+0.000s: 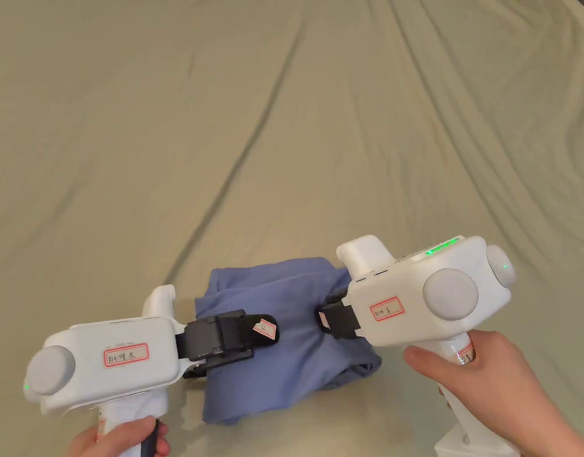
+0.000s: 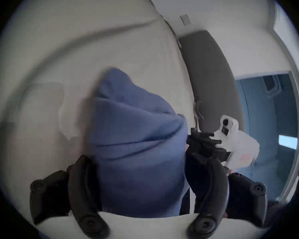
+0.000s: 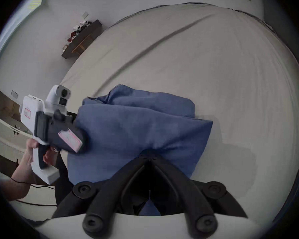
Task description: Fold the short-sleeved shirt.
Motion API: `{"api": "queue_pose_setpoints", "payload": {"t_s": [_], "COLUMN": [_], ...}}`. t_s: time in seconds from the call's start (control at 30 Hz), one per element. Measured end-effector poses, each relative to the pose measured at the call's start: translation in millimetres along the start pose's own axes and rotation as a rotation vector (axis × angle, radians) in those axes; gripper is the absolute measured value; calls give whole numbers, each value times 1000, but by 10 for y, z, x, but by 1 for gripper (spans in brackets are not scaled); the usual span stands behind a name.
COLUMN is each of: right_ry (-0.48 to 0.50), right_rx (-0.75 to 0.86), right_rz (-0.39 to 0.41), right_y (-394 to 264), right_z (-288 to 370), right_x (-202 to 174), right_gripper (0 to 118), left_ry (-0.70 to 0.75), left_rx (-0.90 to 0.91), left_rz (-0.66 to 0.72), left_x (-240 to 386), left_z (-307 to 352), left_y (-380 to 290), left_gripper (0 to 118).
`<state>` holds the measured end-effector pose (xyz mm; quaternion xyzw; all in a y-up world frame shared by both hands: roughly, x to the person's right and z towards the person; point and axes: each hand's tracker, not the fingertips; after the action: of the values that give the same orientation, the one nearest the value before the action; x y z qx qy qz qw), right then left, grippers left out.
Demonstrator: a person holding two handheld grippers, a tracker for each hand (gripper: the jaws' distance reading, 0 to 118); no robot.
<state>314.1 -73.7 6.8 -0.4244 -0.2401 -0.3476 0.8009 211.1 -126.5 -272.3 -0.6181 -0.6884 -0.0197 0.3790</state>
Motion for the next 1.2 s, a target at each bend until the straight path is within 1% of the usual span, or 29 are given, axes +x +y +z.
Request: {"api": "queue_pose_setpoints", "payload": {"t_s": [0.03,0.07,0.1,0.13,0.17,0.2,0.3,0.33,0.47,0.63,0.73,0.83,0.9,0.93,0.97,1.0,1.03,1.13,1.2], "right_ry": [-2,-8,-6,34,51,63,75,80,117,134,128,126,119,116,115,117,117,110,83], "right_rx": [-1,-2,-3,3,12,19,58,72,113,117,105,78,57,50,44,41,40,50,76], "right_rz": [3,5,8,-6,-20,-13,9,15,35,69,76,80,92,96,99,101,101,105,111], "right_y": [2,4,10,10,21,39,122,153,266,334,354,345,336,331,329,332,335,375,412], "right_z": [6,18,39,57,79,107,202,230,307,277,191,113,71,60,55,56,61,113,194], "right_x": [4,11,30,32,17,-13,-169,-220,-435,-662,-755,-830,-886,-902,-912,-914,-911,-863,-802], "right_gripper": [2,2,2,2,2,2,2,2,2,2,2,2,2,2,2,2,2,2,2], "left_ry": [10,39,26,23,31,83,94,133,368,713,909,1019,1003,1004,1037,1104,1167,1195,1200], "left_rx": [22,13,9,-8,-10,-7,-24,-18,-1,33,23,20,25,37,54,54,52,146,271], "left_rz": [-36,-6,35,64,43,-4,-15,-41,-93,-72,-23,28,154,182,186,164,115,-45,-115], "left_x": [-75,-95,-143,-169,-111,-78,-113,-114,-182,-446,-703,-1003,-1235,-1311,-1357,-1357,-1329,-1032,-654], "left_z": [26,45,85,128,190,257,535,691,1558,2793,3278,3572,3681,3694,3684,3659,3653,3739,3796], "left_y": [18,33,52,65,57,68,195,245,489,819,1033,1200,1263,1248,1228,1188,1148,978,888], "left_gripper": [70,49,48,47,46,46,46,46,46,46,46,46,46,48,62,81,93,93,93]}}
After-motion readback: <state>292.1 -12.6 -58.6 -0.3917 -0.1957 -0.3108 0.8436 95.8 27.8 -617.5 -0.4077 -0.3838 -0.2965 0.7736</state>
